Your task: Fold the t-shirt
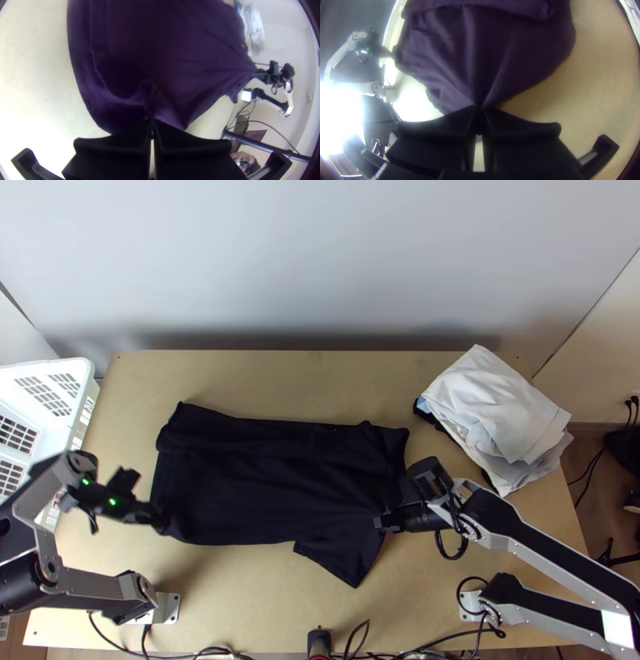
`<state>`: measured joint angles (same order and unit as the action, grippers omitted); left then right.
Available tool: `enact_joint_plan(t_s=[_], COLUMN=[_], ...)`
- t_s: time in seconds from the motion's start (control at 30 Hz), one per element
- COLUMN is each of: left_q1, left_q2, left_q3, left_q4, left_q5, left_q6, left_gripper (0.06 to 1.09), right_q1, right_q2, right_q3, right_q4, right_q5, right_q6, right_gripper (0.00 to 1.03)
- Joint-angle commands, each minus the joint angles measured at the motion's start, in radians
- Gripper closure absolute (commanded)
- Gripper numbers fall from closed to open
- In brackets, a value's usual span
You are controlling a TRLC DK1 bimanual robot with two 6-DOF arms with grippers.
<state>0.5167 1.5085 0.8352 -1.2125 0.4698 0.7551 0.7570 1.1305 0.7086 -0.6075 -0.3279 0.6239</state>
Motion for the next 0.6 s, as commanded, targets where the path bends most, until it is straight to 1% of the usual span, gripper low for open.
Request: enact_joint_plan(t_s=[0.0,0.07,0.23,0.37,0.57], left_q1=[0.054,0.051,0.052,0.069,0.118], left_q2=[0.081,0.056,0.048,0.107,0.182], left_q3=[0.269,0.281,0.332,0.352,0.377], left_q4=[-0.245,-0.246,-0.259,-0.259,-0.257], left_q5=[0.237,0.242,0.32,0.326,0.326], left_q6=[-0.077,-0.082,-0.111,-0.126,-0.115], left_gripper=[1.05,1.05,1.05,1.05,1.05], right_q1=[-0.002,-0.004,-0.047,-0.082,-0.159], right_q2=[-0.001,-0.001,-0.005,-0.021,-0.046], right_q3=[0.026,0.038,0.063,0.057,0.028], right_q4=[0.002,0.0,-0.009,-0.026,-0.046], right_q5=[0.0,0.0,-0.003,-0.008,-0.01], right_q6=[0.0,0.0,-0.016,-0.038,-0.092], right_gripper=[1.0,1.0,1.0,1.0,1.0])
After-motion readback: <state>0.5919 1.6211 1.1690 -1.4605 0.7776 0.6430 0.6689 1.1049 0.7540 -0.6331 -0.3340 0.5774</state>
